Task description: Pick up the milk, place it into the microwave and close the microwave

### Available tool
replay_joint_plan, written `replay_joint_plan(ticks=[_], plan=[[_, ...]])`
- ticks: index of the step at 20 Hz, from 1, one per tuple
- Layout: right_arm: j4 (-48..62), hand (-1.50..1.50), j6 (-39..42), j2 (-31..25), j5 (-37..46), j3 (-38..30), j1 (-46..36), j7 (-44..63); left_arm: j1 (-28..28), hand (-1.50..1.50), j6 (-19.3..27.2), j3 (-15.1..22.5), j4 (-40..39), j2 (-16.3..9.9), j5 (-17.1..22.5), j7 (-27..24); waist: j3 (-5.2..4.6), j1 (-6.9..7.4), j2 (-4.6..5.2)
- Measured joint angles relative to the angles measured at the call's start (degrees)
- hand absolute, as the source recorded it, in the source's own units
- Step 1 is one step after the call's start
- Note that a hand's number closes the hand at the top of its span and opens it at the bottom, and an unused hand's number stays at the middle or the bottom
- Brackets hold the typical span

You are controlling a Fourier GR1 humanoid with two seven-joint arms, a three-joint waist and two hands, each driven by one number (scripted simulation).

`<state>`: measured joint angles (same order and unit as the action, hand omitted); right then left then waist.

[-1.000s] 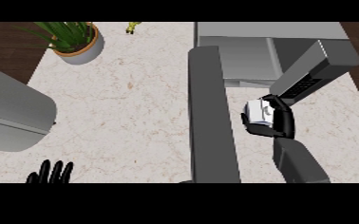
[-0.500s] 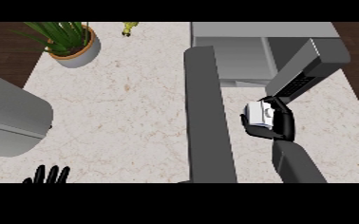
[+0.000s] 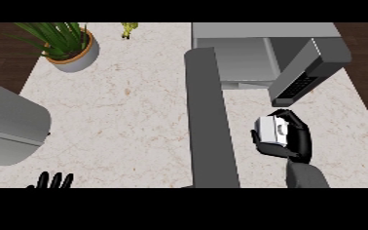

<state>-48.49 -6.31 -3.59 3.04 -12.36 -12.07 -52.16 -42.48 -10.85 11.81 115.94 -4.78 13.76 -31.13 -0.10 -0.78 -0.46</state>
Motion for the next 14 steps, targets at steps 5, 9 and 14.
replay_joint_plan(ticks=[5, 9, 14], plan=[[-15.64, 1.50, 4.38, 1.07, -1.39, 4.76, 9.03, 6.59, -1.36, -1.50, 0.50, 0.17, 0.92, 0.35, -0.28, -0.93, 0.00, 0.09, 0.01], [-24.05, 1.50, 7.65, 2.63, -6.49, 8.55, 12.88, 10.57, -2.34, -1.50, 0.86, 0.09, 0.97, 0.48, -0.13, -1.06, 0.05, 0.37, 0.12], [-31.62, 1.50, 3.69, 3.25, -8.75, 12.87, 12.66, 17.54, -1.82, -1.50, 0.63, 0.00, -0.26, 0.48, 0.27, -1.60, 0.08, 0.79, 0.29]])
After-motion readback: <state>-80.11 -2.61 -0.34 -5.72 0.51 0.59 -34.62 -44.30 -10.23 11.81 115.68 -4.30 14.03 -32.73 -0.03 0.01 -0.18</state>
